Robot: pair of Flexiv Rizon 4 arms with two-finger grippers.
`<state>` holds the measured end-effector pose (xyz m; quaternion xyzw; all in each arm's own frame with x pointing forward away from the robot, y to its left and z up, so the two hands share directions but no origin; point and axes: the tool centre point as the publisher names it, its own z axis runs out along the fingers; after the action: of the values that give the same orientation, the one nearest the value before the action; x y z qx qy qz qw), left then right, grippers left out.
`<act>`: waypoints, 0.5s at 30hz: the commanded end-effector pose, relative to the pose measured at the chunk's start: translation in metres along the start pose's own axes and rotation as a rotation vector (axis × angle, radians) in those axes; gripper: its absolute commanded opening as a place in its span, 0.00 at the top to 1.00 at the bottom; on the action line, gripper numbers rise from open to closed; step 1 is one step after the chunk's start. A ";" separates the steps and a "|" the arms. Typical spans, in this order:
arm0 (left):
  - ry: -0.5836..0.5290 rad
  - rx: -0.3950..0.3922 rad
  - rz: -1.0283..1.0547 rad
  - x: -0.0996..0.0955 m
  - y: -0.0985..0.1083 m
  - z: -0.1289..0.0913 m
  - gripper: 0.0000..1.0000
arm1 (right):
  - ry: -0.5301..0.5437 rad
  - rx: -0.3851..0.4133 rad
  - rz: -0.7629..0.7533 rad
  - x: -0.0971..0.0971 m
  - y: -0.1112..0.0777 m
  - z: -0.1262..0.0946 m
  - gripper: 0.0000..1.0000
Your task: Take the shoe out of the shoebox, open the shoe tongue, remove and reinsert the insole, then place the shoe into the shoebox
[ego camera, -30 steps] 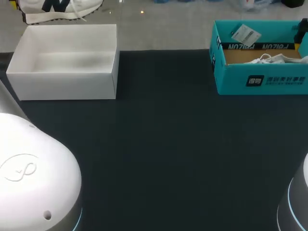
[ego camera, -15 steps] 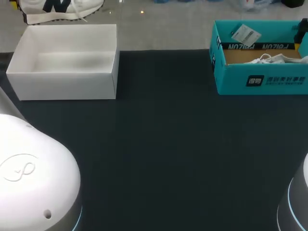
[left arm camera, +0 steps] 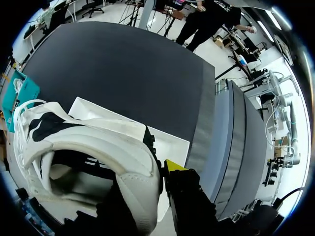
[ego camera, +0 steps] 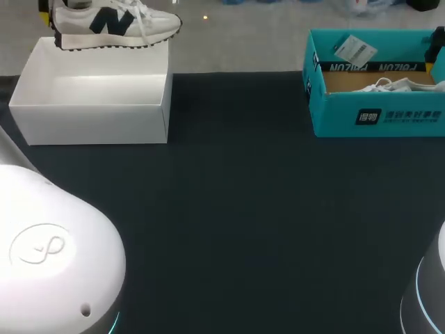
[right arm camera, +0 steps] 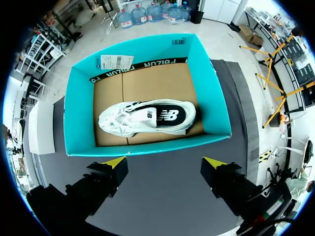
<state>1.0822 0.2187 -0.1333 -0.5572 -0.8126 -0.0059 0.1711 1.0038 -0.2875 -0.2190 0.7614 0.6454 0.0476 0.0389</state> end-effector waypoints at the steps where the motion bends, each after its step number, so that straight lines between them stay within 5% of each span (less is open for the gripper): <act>1: -0.001 -0.312 -0.010 -0.003 -0.085 0.012 1.00 | 0.000 -0.001 0.000 0.000 0.000 0.000 0.00; 15: 0.104 -0.430 -0.019 -0.058 -0.228 0.028 1.00 | 0.000 -0.001 0.000 0.000 0.000 0.000 0.00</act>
<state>0.9429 0.1219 -0.1404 -0.5288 -0.8123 0.0223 0.2451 1.0038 -0.2875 -0.2190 0.7614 0.6454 0.0476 0.0388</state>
